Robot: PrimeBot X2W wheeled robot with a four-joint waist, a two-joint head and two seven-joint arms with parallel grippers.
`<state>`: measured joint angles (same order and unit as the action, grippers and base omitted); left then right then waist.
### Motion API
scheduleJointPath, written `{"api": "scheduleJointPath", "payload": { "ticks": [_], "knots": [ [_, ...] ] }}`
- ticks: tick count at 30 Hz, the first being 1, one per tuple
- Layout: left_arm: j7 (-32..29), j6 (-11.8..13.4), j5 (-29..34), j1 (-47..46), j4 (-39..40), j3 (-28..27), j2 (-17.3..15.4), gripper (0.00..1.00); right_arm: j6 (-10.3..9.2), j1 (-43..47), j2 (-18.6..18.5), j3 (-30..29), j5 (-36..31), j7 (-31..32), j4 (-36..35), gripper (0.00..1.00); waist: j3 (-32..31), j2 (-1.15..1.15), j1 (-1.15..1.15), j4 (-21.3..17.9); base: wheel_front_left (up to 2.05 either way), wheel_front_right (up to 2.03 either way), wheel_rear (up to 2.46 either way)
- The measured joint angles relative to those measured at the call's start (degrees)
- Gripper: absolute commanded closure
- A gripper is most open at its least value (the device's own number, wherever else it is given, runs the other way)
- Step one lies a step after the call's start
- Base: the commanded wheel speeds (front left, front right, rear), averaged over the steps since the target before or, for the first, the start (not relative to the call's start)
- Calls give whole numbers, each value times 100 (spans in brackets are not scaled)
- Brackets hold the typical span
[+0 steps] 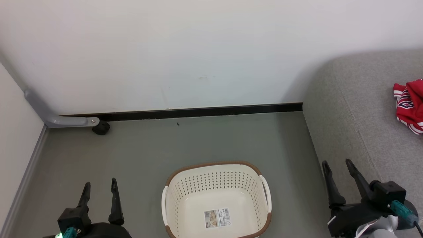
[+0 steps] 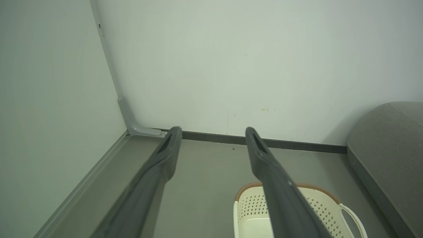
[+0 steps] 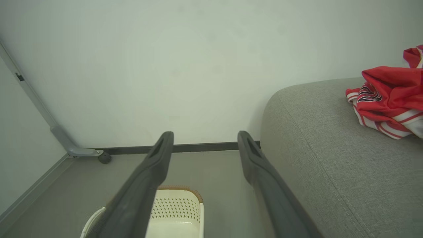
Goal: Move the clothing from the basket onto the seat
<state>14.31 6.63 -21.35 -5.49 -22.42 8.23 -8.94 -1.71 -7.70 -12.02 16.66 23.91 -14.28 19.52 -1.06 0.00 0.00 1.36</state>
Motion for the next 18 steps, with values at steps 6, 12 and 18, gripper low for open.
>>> {"api": "scheduleJointPath", "payload": {
  "ticks": [6,12,18],
  "knots": [
    [0,1,146,190,29,-143,16,0,-100,143,-3,19,-189,0,-21,0,-42,0,0,17,0,0,0],
    [0,1,177,274,42,-153,100,0,-152,150,-9,29,-277,0,-55,0,-57,0,0,24,0,0,0],
    [0,-8,194,387,75,-71,221,0,-189,153,-9,25,-278,0,-75,0,-54,0,1,11,0,0,0]
  ]
}}
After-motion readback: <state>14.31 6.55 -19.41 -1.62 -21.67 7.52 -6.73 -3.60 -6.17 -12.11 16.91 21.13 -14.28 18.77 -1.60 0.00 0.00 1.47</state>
